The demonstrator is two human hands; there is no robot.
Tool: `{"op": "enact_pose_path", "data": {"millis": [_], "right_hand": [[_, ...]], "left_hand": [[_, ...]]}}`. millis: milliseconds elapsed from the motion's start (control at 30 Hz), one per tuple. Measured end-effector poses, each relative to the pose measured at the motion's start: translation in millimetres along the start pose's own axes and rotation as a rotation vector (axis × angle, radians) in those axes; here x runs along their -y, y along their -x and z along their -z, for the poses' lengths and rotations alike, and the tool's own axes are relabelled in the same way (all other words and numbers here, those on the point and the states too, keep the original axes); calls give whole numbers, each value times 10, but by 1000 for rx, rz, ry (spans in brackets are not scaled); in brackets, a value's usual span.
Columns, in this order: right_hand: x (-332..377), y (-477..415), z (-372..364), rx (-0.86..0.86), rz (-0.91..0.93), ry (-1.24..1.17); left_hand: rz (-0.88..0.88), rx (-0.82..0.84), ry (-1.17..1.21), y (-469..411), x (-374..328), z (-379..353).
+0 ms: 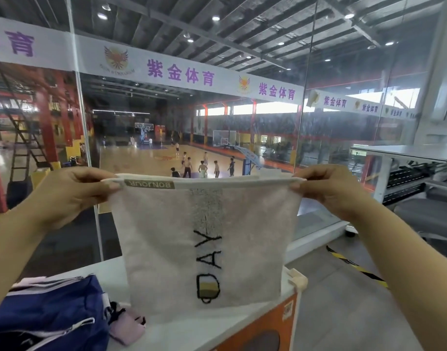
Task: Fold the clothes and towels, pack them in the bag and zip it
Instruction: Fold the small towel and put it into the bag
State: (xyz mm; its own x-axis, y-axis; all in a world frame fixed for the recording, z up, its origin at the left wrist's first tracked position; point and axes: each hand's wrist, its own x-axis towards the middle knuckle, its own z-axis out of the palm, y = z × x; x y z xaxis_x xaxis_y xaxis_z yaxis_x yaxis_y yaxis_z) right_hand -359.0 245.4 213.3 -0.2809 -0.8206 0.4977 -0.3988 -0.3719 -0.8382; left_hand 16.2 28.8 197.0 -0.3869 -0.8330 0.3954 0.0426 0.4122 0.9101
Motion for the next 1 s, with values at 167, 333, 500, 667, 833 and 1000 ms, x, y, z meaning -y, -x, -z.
{"op": "enact_pose_path", "data": {"millis": [167,333,500,667,833,1000], "right_hand": [[-38,-50,23,-35,4,168],[-282,-391,-82,-50,-21,745],[-742,-911,-208,-114,-187,570],[-1055,-1308,-264,-273,-106,525],[-1174,-1347,-226,-355,43,479],[-1648,-898,-177,-169,-106,497]], "left_hand": [[-32,66,-50,-89,-33,-1],[-96,-43,-615,-303,19,-265],[67,-73,-423,-775,368,-465],[-87,-178,-417,-1155,432,-549],[-226,-289,-489,-1082,457,-607],[-164,-139,-722,-479,1072,-690]]}}
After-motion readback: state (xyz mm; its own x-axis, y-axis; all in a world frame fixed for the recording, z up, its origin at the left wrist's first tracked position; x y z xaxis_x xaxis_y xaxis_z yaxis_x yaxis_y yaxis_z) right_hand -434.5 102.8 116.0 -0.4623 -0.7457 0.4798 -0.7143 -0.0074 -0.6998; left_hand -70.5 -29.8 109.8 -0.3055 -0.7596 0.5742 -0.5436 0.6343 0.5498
